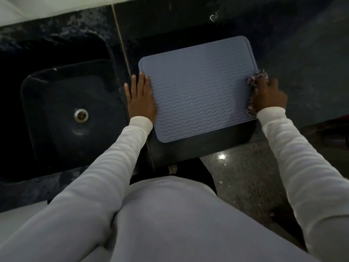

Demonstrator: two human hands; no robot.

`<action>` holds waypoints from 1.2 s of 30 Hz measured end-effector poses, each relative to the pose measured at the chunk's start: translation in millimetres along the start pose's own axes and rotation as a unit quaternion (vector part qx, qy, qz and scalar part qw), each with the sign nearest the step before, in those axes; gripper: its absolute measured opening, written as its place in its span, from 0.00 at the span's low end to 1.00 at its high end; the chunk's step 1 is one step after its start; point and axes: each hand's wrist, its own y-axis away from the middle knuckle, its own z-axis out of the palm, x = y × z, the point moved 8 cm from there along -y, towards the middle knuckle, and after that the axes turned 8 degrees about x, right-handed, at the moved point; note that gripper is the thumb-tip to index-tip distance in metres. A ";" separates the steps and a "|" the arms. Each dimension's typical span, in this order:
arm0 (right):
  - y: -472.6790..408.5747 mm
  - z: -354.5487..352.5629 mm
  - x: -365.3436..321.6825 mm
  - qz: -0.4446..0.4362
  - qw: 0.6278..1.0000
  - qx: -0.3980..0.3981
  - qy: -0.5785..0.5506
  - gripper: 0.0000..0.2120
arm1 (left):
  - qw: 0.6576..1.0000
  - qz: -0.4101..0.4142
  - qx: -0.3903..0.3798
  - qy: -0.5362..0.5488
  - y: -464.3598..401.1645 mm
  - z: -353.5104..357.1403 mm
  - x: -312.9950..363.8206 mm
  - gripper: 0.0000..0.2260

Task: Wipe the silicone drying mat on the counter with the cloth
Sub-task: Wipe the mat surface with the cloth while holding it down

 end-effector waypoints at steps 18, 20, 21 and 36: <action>142.4 2.8 -235.2 -0.268 0.951 -0.011 -0.154 0.20 | 0.999 -0.034 0.004 0.026 4.8 4.0 1.8 0.24; 133.1 -4.6 -217.7 -0.291 0.947 0.017 -0.136 0.21 | 0.999 -0.032 0.005 0.024 5.1 4.5 2.5 0.24; 125.6 -8.5 -207.2 -0.293 0.946 0.025 -0.135 0.21 | 0.999 -0.031 0.007 0.024 4.7 4.0 2.8 0.24; 9.5 1.1 11.7 -0.092 0.995 -0.046 -0.006 0.18 | 0.999 -0.049 0.004 0.019 5.5 -0.3 2.5 0.24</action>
